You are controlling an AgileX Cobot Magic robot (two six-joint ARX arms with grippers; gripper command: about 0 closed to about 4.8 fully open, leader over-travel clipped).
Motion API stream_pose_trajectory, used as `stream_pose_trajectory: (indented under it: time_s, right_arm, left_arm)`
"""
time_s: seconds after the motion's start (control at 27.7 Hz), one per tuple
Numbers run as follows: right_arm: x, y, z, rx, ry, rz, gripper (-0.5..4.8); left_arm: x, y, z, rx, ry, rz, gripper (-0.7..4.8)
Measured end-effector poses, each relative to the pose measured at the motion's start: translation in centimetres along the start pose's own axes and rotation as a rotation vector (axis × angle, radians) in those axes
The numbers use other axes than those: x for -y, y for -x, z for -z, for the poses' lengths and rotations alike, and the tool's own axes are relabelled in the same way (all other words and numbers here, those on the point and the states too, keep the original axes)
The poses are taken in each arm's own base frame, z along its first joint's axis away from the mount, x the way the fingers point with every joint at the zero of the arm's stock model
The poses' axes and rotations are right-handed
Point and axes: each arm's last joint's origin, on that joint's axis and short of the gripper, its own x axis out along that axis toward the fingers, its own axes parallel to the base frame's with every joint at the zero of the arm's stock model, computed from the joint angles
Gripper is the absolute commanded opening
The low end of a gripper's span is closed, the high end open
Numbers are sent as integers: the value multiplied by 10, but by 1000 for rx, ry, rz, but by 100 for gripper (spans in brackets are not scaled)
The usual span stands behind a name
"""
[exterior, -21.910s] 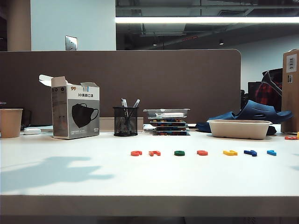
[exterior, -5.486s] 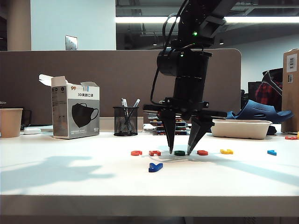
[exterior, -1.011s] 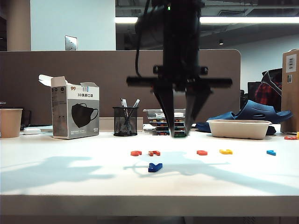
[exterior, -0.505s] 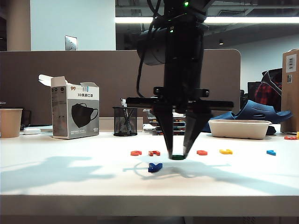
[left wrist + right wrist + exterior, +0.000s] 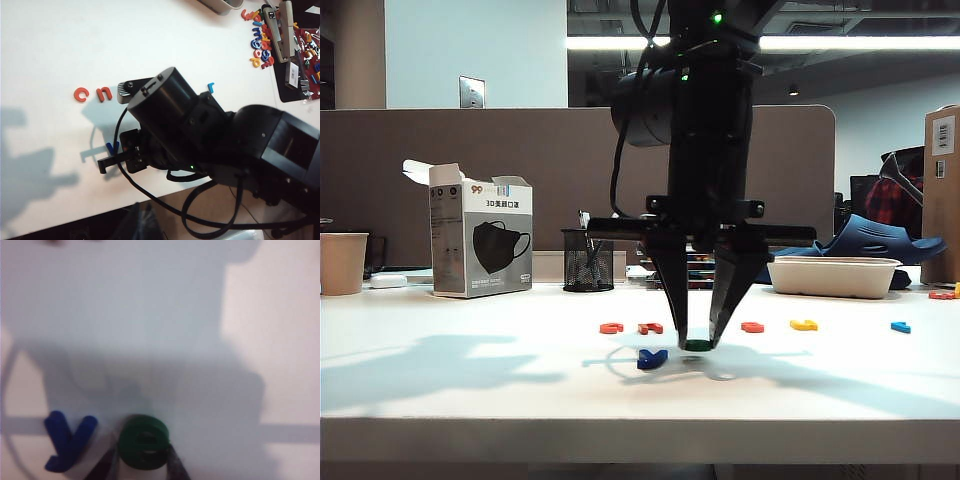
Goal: Select the appropriate letters from the row of letter magnets placed on the table to arrange into the word "yes".
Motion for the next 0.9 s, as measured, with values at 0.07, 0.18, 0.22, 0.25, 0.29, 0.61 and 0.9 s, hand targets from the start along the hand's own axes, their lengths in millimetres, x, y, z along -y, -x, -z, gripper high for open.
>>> stream_pose_trajectory:
  time_s: [0.07,0.18,0.22,0.25,0.29,0.61,0.9]
  right_arm:
    - [2,-4,2,-8,-1,7,116]
    - [5,-8,6,-24,-1,21,116]
    - [5,-8,7,-29,-1,26,116]
    - [6,-9,8,-28,-1,28,116]
    - [6,-9,8,-27,0,28,116]
    - [6,-8,9,-33,0,31,116]
    - [8,-8,12,-64,0,51,116]
  left_arm:
    - [0,0,0,0,0,0,-5]
    - [0,0,0,1,0,0,-5]
    - [0,0,0,1,0,0,-5]
    - [0,0,0,0,0,0,-5]
    - [0,0,0,0,0,0,-5]
    - [0,0,0,0,0,0,-5]
    - [0,0,0,0,0,0,-5]
